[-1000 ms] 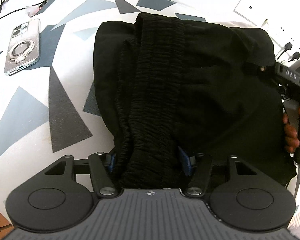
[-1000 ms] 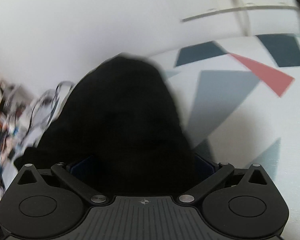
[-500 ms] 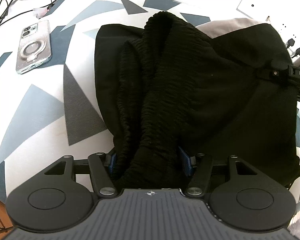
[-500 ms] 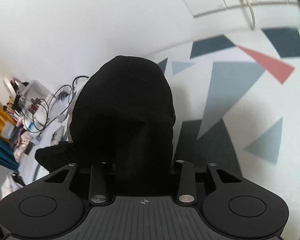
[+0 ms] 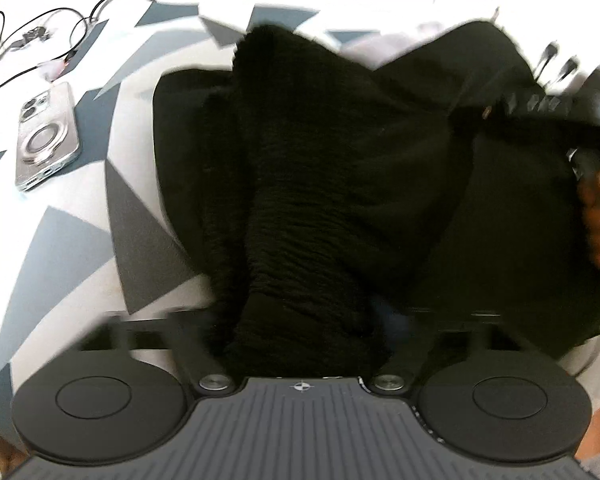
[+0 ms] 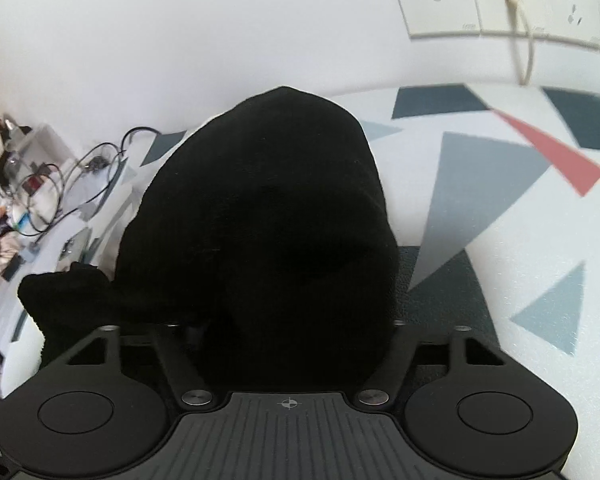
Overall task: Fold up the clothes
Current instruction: 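Grasp the folded black bundle with both grippers and lift it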
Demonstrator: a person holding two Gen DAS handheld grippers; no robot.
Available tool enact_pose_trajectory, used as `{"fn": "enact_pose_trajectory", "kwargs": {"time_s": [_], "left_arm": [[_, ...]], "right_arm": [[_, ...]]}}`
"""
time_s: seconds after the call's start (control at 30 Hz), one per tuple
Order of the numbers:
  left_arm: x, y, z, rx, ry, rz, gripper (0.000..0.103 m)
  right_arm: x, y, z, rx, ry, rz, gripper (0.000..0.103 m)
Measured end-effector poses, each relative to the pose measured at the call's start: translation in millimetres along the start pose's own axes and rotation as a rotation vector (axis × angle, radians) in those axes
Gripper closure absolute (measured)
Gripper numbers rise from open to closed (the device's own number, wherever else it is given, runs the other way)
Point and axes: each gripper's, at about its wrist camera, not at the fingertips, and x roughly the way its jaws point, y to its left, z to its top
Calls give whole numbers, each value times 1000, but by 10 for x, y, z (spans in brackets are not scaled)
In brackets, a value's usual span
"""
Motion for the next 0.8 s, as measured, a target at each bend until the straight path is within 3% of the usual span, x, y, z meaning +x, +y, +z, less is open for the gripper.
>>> {"fn": "enact_pose_trajectory", "kwargs": {"time_s": [0.03, 0.1, 0.33, 0.43, 0.63, 0.8], "left_arm": [[-86, 33, 13, -3, -21, 0, 64], [-262, 99, 40, -8, -62, 0, 69], [-1169, 359, -262, -42, -241, 63, 71], [-1519, 454, -530, -169, -295, 155, 71], [-2209, 662, -1131, -423, -387, 337, 70], [-2642, 801, -1830, -640, -407, 468, 71]], "right_arm": [[-58, 69, -22, -9, -16, -16, 62], [-223, 259, -63, -38, -60, -35, 75], [-747, 1007, -36, -104, -235, 59, 78], [-811, 1322, 9, -163, -274, 161, 78], [-564, 1960, 215, -318, -162, 467, 78], [-417, 2842, -39, -482, -40, 623, 78]]}}
